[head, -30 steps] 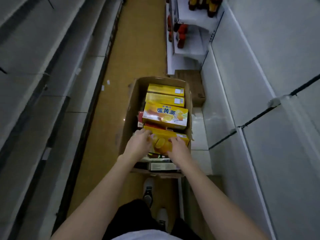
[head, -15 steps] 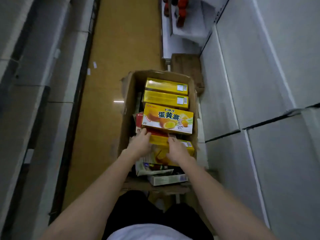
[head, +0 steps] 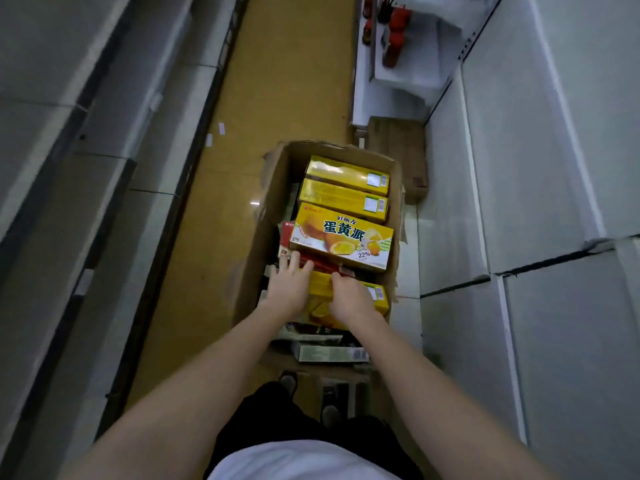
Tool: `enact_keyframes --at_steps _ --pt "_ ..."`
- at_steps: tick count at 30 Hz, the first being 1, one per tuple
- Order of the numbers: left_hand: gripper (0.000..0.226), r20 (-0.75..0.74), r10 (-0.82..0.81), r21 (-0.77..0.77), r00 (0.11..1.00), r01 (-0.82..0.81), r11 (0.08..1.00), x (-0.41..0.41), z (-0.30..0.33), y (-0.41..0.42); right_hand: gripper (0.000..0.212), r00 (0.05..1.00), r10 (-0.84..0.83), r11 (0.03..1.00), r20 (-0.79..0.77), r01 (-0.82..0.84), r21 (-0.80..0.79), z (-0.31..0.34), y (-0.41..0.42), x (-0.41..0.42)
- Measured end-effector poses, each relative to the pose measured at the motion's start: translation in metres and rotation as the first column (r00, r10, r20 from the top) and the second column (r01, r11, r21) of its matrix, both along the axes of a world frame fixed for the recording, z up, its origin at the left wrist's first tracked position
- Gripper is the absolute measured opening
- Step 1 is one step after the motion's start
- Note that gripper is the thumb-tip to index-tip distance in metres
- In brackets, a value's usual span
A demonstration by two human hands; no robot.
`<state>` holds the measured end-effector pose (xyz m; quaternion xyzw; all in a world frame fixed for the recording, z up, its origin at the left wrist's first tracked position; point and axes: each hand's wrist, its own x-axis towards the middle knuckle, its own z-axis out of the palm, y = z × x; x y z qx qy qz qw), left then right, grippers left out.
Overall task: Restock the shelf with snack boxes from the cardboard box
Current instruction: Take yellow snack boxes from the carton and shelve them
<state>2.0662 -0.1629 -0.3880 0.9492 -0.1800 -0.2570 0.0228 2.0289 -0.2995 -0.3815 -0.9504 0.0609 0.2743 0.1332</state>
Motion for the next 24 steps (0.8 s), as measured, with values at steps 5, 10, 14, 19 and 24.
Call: enact_keyframes --at_steps 5,10,14,19,24 --pt "0.071 -0.027 0.055 -0.224 0.998 -0.060 0.973 -0.017 0.017 0.002 0.069 0.994 0.061 0.997 0.095 -0.057 -0.050 0.007 -0.020 -0.018" --pt "0.068 0.012 0.250 -0.372 0.968 -0.228 0.900 -0.029 0.053 0.038 0.078 0.973 0.175 0.983 0.150 -0.181 0.021 0.028 -0.023 -0.007" --pt "0.071 0.115 0.399 -0.344 0.910 -0.340 0.875 -0.042 0.097 0.089 0.080 0.911 0.314 0.931 0.267 -0.350 0.101 0.064 0.020 0.014" --pt "0.076 0.213 0.565 -0.303 0.797 -0.496 0.814 -0.077 0.147 0.168 0.080 0.774 0.520 0.809 0.362 -0.582 0.082 0.109 0.107 0.028" --pt "0.069 0.315 0.669 -0.220 0.673 -0.634 0.741 -0.140 0.182 0.243 0.079 0.608 0.667 0.656 0.431 -0.753 0.049 0.148 0.201 0.012"
